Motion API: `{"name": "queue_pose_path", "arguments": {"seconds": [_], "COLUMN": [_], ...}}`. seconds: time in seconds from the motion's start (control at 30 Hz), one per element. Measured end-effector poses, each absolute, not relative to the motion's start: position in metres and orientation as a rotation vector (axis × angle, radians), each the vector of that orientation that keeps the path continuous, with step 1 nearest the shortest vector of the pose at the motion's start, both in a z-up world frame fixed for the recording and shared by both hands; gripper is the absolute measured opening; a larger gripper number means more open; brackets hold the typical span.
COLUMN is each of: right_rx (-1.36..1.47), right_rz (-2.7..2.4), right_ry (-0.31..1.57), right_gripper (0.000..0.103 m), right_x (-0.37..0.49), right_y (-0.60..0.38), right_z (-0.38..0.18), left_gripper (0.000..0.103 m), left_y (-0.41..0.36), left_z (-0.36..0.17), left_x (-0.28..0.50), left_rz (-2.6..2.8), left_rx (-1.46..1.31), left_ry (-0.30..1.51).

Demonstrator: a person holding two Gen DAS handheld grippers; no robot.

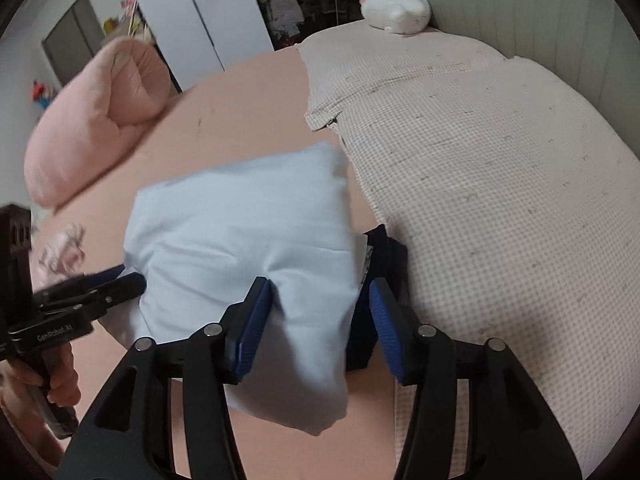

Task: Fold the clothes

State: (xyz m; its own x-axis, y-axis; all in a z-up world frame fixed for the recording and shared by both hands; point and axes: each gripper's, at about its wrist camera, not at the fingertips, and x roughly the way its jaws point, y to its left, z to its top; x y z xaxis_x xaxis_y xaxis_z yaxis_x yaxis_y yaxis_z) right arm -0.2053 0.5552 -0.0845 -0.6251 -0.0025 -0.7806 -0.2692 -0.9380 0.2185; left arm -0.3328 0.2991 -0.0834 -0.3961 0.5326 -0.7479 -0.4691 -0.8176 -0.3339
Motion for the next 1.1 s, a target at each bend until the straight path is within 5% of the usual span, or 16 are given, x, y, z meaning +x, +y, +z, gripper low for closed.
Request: {"name": "queue_pose_path", "arguments": {"seconds": [0.1, 0.17, 0.23, 0.43, 0.6, 1.1], "right_rx": [-1.184, -1.149, -1.133, -1.210, -1.217, -1.147], "right_rz": [2.650, 2.654, 2.643, 2.690, 2.807, 2.879], "right_ry": [0.436, 0.415, 0.377, 0.325, 0.429, 0.307], "right_gripper": [0.058, 0.090, 0.099, 0.102, 0.102, 0.102], "right_x": [-0.195, -0.190, -0.190, -0.199, -0.183, -0.070], "right_y": [0.551, 0.537, 0.514, 0.415, 0.341, 0.223], "right_z": [-0.056, -0.034, -0.016, 0.005, 0.019, 0.065], "left_gripper": [0.057, 0.061, 0.067, 0.080, 0.081, 0.086], "left_y": [0.274, 0.250, 0.224, 0.151, 0.090, -0.004], "left_z": [-0.060, -0.043, -0.027, 0.021, 0.056, 0.104], "left_x": [-0.326, -0.323, -0.319, -0.279, -0.233, -0.094], "left_rz": [2.303, 2.405, 2.515, 2.747, 2.855, 2.952], "left_rx": [-1.191, -1.190, -1.190, -1.112, -1.125, -0.990], "left_ry": [-0.082, -0.047, -0.005, 0.104, 0.023, -0.038]}}
